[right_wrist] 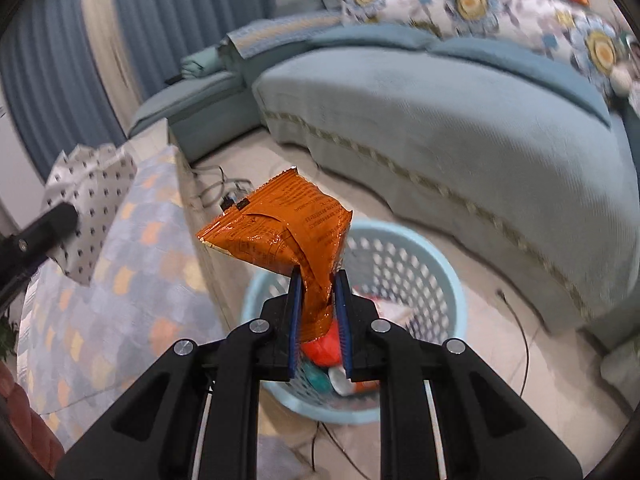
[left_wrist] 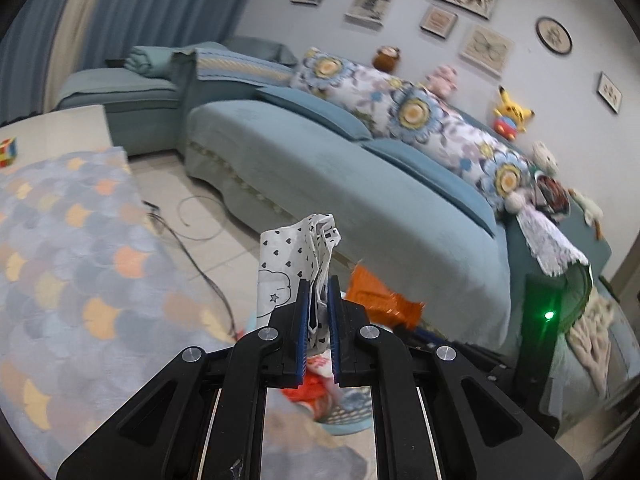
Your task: Collect trash
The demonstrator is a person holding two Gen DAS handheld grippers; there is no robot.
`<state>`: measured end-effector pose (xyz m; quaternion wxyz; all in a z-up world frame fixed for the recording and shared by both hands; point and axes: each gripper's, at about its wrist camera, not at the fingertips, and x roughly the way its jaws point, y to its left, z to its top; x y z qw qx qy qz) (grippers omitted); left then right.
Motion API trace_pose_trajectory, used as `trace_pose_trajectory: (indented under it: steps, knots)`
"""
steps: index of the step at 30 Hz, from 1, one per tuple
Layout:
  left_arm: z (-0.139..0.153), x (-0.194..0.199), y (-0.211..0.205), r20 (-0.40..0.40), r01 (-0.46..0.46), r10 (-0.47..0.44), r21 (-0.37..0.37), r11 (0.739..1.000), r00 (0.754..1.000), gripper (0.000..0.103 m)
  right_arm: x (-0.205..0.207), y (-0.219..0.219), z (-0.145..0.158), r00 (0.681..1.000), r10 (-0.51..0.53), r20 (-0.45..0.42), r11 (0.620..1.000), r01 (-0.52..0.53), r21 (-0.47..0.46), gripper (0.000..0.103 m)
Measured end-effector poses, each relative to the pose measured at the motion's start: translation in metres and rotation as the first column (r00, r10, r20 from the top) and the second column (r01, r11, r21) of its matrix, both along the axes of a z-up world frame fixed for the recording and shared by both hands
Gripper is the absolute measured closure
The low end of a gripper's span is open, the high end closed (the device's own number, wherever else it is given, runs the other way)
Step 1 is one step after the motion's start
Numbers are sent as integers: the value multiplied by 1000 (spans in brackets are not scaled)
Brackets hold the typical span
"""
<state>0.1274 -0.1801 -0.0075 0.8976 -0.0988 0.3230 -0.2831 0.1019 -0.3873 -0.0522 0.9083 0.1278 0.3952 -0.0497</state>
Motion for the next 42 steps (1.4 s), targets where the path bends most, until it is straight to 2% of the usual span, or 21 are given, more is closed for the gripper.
trace_pose_trajectory:
  steps: [3,8,9,10,12,17,19,21,23,27,28,30,33,36,38,39,42]
  knots:
    - [-10,5,-21,-28,42,-42,15,999,999,96,-2,-15,-19,997,-17,-70,1000,19,20,86]
    - [-33,16,-53,-91,106,-102,43,993,991,96,-11,-33,-39,990,-42,-135,998,48,48,80]
    - [-36,16,-57,-98,112,-107,47,993,989,96,-10,-34,-41,989,-39,-141,997,47,55,76]
    - [-39,16,-59,-107,120,-114,50,992,988,96,-11,-36,-44,988,-36,-152,997,46,58,66]
    - [-46,19,-63,-127,131,-124,51,990,984,96,-13,-38,-47,986,-39,-161,997,49,62,55]
    - [-56,22,-68,-147,153,-144,51,987,978,93,-17,-40,-47,986,-42,-160,996,54,74,52]
    - [-58,23,-69,-152,160,-152,45,986,977,85,-19,-42,-46,987,-48,-156,994,63,88,52]
    - [-59,23,-67,-154,158,-151,32,987,976,46,-20,-44,-42,988,-55,-147,993,69,91,52]
    - [-57,21,-62,-138,140,-135,29,990,981,34,-23,-43,-37,989,-59,-133,994,71,83,52]
    - [-49,16,-47,-132,130,-123,45,990,984,32,-27,-35,-21,993,-56,-102,997,62,56,51]
    - [-46,15,-43,-127,125,-118,51,991,985,32,-29,-31,-17,994,-55,-90,997,60,48,44]
    - [-38,9,-30,-113,101,-93,67,993,989,24,-37,-22,-6,997,-60,-59,997,62,41,37]
    - [-25,-7,-8,-75,58,-51,88,994,996,21,-51,-1,13,996,-87,4,996,87,-4,34]
    - [-14,-27,13,-26,4,-1,121,993,1000,20,-63,17,30,989,-119,83,992,122,-34,33]
    - [-9,-41,24,17,-42,40,157,987,999,19,-69,25,39,979,-150,135,987,157,-38,28]
    - [-6,-51,31,47,-78,71,186,979,996,19,-70,29,42,975,-164,147,984,172,-42,25]
    - [-3,-71,51,99,-156,138,206,966,985,18,-68,38,46,977,-174,121,982,181,-51,25]
